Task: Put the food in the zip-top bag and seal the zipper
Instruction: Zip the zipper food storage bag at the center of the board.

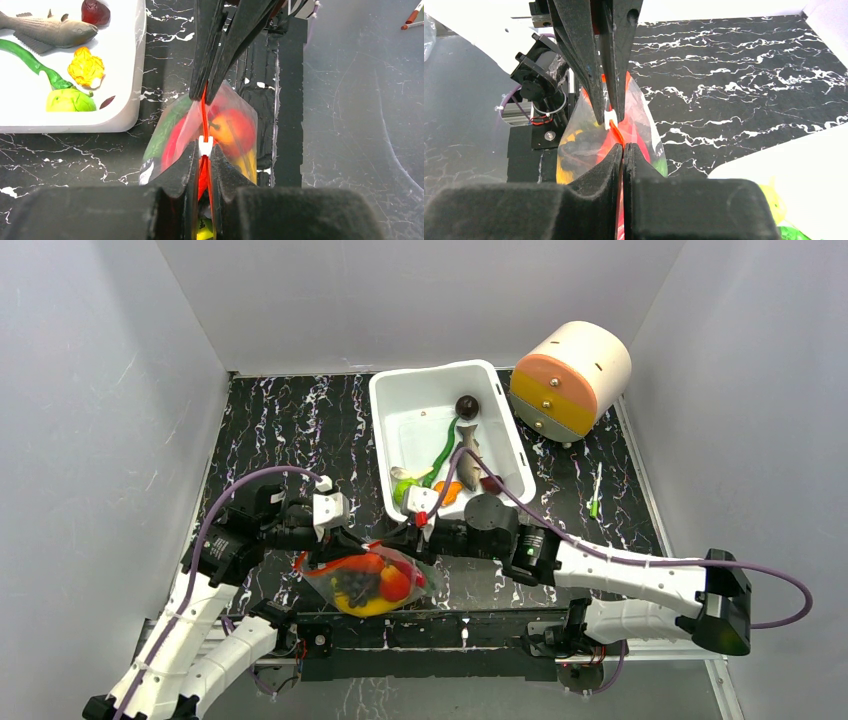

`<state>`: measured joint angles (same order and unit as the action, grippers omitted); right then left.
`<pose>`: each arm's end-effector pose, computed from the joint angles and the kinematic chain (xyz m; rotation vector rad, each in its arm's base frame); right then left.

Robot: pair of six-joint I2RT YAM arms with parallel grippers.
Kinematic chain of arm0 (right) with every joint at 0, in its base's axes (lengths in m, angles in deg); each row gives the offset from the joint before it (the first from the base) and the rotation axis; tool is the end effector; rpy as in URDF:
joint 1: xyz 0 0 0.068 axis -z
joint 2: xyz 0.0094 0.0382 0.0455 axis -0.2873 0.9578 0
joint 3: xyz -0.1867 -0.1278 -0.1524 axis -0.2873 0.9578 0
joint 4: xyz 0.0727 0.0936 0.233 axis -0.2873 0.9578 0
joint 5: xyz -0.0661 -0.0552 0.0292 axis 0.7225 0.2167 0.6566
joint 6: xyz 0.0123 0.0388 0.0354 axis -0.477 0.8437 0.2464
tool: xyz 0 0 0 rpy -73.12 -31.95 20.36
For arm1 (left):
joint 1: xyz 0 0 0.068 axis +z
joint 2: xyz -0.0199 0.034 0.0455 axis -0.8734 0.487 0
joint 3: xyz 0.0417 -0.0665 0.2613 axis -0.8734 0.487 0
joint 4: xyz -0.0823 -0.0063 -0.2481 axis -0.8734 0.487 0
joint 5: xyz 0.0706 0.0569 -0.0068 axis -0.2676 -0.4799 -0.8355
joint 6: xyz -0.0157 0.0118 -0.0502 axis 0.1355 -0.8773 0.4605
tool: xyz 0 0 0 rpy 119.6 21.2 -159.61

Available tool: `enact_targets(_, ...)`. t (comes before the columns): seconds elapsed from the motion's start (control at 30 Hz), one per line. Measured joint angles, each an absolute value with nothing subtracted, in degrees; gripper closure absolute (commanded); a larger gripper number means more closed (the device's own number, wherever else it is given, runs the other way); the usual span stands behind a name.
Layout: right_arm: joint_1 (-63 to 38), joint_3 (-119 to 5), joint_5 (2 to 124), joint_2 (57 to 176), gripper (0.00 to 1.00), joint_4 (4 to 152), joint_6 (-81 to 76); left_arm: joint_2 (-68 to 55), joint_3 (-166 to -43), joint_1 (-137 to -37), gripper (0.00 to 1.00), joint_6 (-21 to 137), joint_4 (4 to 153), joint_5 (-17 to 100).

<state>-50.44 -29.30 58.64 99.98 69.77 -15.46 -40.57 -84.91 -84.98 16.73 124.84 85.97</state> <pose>0.0965 0.2484 0.3204 -1.2198 1.3671 0.9570 0.1073 -0.0791 0.3428 1.3492 1.4975 -0.9170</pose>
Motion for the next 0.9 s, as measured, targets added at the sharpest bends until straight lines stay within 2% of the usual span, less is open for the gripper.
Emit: enact_targets(0.9,-50.44,-25.52,69.13,84.07,1.0,78.29,-13.27,-39.52,-84.89,-84.98,1.0,17.93,121.78,89.92)
